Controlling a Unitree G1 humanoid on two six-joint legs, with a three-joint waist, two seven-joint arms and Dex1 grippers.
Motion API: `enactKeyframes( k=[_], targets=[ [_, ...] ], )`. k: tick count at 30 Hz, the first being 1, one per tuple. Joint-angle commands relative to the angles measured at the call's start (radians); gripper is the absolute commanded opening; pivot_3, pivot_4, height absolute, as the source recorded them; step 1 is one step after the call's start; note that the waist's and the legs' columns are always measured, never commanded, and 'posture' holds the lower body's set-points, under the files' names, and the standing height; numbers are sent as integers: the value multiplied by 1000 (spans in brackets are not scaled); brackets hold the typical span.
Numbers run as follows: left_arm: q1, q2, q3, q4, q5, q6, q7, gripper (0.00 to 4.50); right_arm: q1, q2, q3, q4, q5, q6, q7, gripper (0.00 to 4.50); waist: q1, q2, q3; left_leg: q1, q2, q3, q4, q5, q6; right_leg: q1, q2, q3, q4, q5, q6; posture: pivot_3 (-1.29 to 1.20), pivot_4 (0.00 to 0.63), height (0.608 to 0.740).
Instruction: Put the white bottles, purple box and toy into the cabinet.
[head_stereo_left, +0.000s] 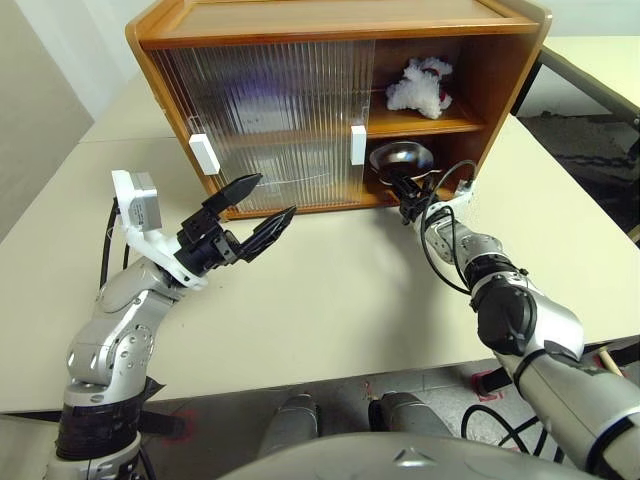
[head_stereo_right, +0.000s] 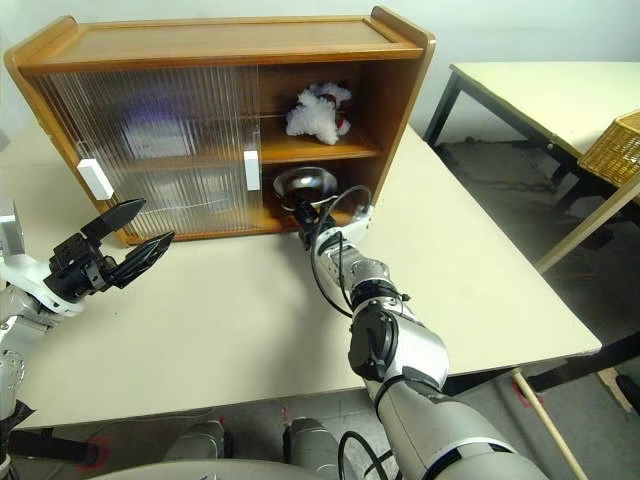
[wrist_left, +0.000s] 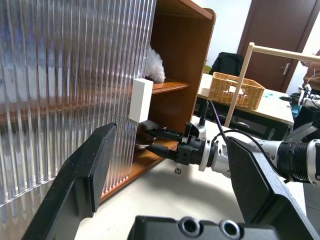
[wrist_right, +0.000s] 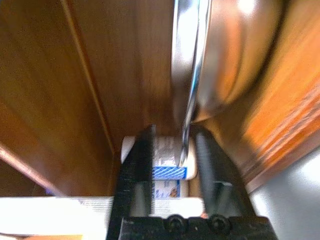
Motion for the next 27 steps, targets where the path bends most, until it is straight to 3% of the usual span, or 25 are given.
enactKeyframes(
  k=[1,5,6,13,16,19,22,24,27],
  targets=[
    [-8,3,-9,0,4,4,-4,4500,3,-19,-24,9,-18,-4,-7,2840,2,0,0,0,0,0,0,0,0,0,0,0,0,0,0,10,51,740],
    [-21,-12,-26,13,9,-1,-7,4500,27,-50,-33,-12,-17,42,16,4324,2,0,0,1,0,0,0,0,0,1,0,0,0,0,0,-13,55,740],
    [-23,-15,-28,17,10,-3,-8,4500,34,-56,-33,-18,-17,58,20,4437,2,0,0,1,0,0,1,0,0,1,0,0,0,0,0,-13,55,740],
    [-43,-41,-56,55,24,-23,-28,4500,113,-95,3,-179,-9,263,41,4437,-1,0,0,1,0,1,1,0,0,2,0,0,0,0,0,-53,55,740],
    [-56,-48,-64,75,29,-32,-39,4500,177,-80,43,-382,10,387,28,4437,-4,0,0,2,0,1,1,1,0,2,0,0,0,0,0,-65,53,740],
    [-66,-54,-72,92,35,-40,-48,4500,284,-60,179,-658,-31,448,57,4437,-8,0,0,2,0,1,2,1,0,2,2,1,0,1,1,-77,50,740],
    [-72,-57,-74,110,40,-49,-62,4500,401,-63,391,-957,-121,408,122,4437,-15,0,0,3,1,1,2,0,0,2,4,1,0,2,4,-83,47,740],
    [-77,-58,-74,122,42,-54,-69,4500,460,-95,558,-1105,-245,284,189,4049,-22,0,0,3,3,0,2,0,0,2,7,1,0,2,6,-85,45,740],
    [-81,-60,-76,126,45,-56,-71,4500,493,-113,654,-1179,-328,183,228,3094,-30,0,0,3,4,-1,2,0,0,3,9,1,0,3,9,-84,44,740]
  ],
)
